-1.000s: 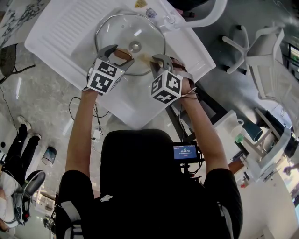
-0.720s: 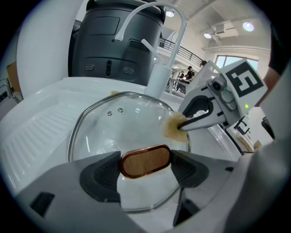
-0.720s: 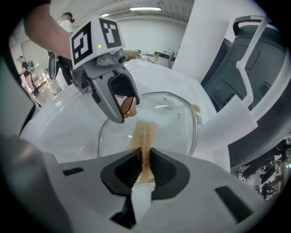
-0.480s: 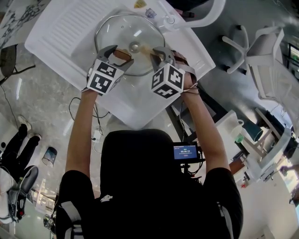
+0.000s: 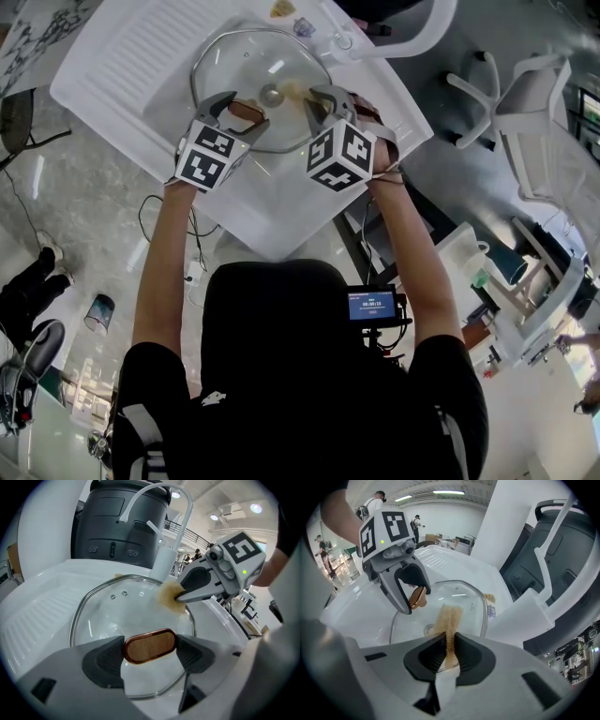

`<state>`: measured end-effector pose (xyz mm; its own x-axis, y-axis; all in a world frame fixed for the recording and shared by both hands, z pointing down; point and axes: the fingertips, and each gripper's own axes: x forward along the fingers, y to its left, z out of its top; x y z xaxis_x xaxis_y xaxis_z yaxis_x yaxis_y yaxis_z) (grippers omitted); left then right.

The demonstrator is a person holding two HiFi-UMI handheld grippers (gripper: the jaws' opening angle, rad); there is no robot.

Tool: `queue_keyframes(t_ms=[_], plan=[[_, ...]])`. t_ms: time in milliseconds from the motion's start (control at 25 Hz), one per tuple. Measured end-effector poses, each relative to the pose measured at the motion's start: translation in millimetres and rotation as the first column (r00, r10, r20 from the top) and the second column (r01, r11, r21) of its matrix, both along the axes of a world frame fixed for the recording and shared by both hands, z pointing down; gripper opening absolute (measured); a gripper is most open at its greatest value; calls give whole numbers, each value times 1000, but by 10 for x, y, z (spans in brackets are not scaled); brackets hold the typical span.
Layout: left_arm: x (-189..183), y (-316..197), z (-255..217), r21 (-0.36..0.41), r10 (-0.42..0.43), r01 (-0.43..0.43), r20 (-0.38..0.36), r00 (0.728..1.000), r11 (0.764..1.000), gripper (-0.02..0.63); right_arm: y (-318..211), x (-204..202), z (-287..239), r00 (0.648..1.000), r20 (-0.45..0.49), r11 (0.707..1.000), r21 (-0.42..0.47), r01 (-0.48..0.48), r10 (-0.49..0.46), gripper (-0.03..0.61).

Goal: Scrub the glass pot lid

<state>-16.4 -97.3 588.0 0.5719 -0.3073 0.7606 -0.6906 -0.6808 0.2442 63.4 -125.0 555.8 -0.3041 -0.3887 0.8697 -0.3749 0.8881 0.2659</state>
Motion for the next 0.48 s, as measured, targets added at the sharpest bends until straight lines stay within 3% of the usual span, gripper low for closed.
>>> queue_keyframes(t_ms=[480], plan=[[-9,-1,1,1,2,-2,-7,1000,1000,318,-174,-57,-112,1000,10,998,65,-12,12,32]])
